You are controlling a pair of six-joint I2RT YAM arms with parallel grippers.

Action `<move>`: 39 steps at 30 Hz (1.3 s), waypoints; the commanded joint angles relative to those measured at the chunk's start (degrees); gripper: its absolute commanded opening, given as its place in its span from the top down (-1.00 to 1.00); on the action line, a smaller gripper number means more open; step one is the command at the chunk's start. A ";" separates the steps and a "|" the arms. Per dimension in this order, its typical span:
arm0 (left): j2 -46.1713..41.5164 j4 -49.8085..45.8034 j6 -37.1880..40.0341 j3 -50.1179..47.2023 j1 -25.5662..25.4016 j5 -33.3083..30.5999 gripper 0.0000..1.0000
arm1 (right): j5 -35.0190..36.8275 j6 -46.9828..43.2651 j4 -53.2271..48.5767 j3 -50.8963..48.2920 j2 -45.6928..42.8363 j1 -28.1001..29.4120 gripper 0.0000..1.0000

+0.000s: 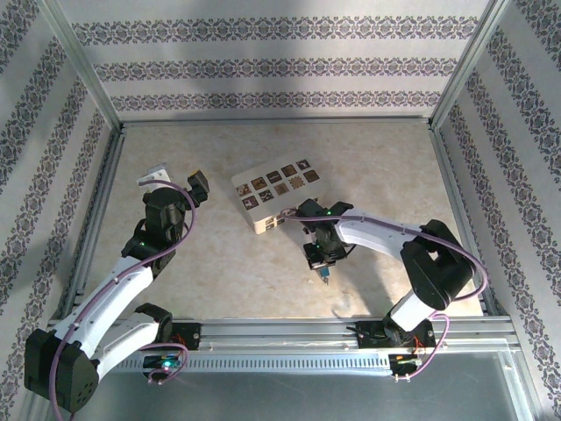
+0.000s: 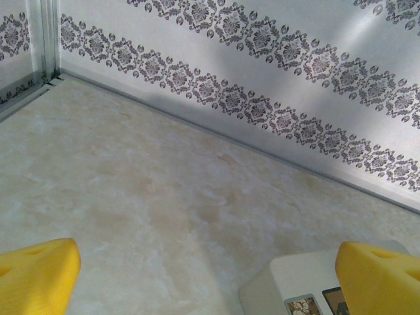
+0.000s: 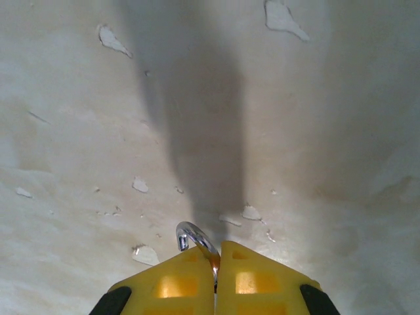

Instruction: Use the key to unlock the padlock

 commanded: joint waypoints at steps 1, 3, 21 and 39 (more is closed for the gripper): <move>-0.71 -0.88 -0.79 0.43 0.94 -1.07 -0.99 | -0.48 -1.51 -0.33 1.93 1.97 0.74 0.97; -0.78 -0.91 -0.82 0.43 1.00 -1.07 -0.99 | -0.68 -1.67 -0.21 2.37 2.84 0.71 0.97; -0.52 -0.86 -1.20 0.51 1.32 -0.75 -0.99 | -1.82 -3.06 1.45 2.59 7.75 0.74 0.95; -0.24 -1.01 -1.26 0.75 1.41 -0.41 -0.99 | -2.27 -3.92 2.09 2.17 9.20 0.72 0.87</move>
